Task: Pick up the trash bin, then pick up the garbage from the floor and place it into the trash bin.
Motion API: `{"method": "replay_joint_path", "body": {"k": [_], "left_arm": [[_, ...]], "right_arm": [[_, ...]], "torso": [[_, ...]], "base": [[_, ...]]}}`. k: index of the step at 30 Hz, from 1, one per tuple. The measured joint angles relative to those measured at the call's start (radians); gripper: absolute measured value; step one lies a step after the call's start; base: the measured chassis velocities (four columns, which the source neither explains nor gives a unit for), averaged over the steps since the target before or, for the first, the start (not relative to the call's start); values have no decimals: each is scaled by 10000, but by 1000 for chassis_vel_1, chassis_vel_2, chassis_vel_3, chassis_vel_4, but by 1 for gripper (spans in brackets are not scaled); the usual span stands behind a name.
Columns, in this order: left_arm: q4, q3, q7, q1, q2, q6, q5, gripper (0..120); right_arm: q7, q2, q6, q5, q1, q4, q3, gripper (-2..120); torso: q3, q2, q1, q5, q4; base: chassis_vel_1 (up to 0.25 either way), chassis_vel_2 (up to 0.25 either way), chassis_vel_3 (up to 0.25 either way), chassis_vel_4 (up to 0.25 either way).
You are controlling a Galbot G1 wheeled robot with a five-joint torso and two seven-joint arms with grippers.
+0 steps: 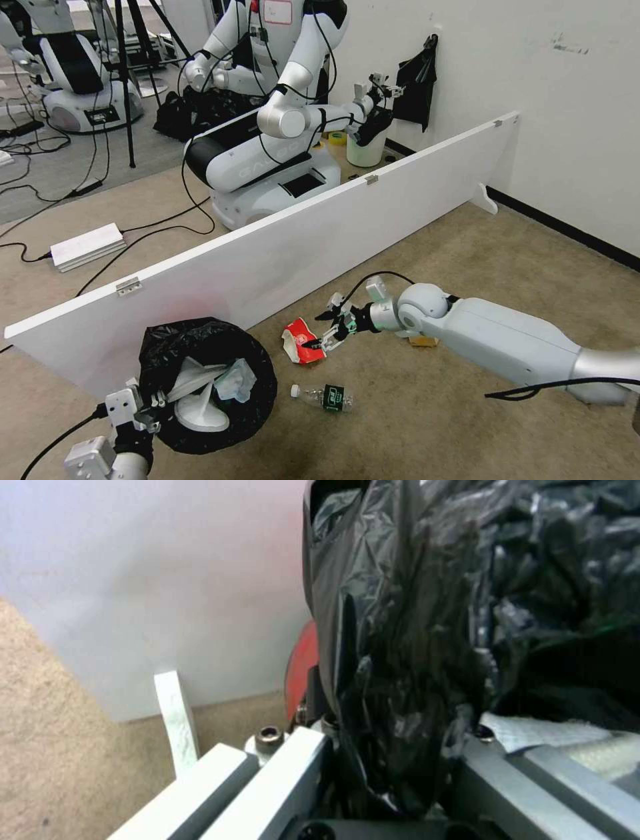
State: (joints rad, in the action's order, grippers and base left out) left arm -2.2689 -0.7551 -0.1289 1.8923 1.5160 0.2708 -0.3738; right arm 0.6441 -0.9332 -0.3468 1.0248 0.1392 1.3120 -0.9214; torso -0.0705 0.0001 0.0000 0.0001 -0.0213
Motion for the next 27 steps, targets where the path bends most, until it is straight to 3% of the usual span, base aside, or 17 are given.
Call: {"method": "replay_joint_path", "body": {"k": [10, 27], "left_arm": [[423, -334, 132, -71, -151, -163, -486, 0], [846, -602, 315, -405, -289, -236, -876, 0]], "right_arm": [[1707, -369, -145, 387, -500, -1162, -1242, 100], [2699, -889, -15, 439, -432, -2648, -2102, 100]], "torso": [[1, 0, -1, -1, 0], [1, 0, 0, -1, 1]], "base": [[0, 0, 0, 0], [0, 0, 0, 0]]}}
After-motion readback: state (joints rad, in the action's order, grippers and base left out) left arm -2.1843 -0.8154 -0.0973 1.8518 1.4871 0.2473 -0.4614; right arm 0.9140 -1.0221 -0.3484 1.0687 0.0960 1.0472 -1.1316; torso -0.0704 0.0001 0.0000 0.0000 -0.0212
